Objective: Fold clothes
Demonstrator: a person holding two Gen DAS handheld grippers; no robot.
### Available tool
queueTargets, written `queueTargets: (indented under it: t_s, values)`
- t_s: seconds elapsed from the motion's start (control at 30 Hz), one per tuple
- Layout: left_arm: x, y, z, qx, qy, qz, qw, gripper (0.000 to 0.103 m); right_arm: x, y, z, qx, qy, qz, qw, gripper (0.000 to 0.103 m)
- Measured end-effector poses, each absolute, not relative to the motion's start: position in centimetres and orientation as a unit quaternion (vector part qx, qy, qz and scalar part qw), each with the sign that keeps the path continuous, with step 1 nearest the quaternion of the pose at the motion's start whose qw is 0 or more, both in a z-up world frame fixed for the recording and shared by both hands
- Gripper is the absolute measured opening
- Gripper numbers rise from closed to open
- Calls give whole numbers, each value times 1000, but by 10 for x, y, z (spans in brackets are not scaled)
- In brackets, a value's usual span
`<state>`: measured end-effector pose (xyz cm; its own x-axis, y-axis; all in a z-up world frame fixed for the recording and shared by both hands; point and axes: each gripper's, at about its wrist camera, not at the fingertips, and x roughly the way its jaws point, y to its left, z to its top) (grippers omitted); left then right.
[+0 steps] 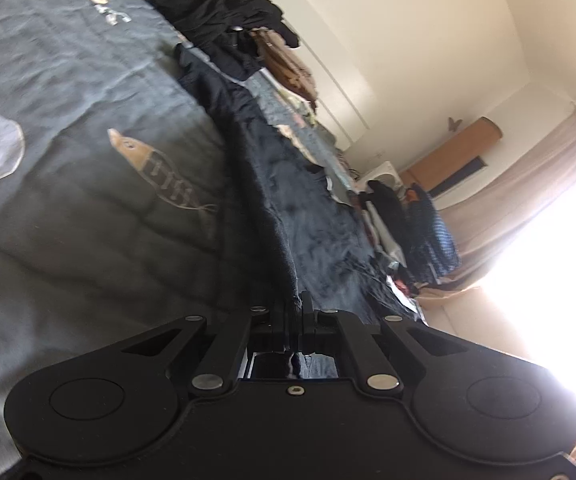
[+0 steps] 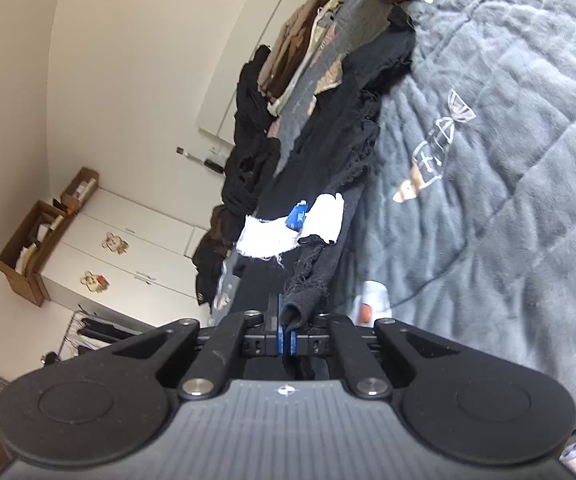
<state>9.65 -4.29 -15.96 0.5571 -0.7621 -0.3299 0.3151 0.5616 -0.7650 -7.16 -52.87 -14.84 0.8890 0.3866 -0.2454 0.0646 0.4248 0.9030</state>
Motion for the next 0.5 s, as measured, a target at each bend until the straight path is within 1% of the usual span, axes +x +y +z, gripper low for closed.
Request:
queueTargets:
  t_s: [0.2, 0.4, 0.5]
  values:
    - [68, -30, -151, -338, 337, -324, 817, 3, -98, -532, -128, 528, 210, 100, 817, 3]
    - [45, -20, -157, -344, 359, -306, 812, 3, -141, -532, -143, 554, 225, 71, 799, 3]
    - [51, -20, -148, -351, 351, -308, 812, 3, -147, -532, -149, 571, 219, 64, 788, 3]
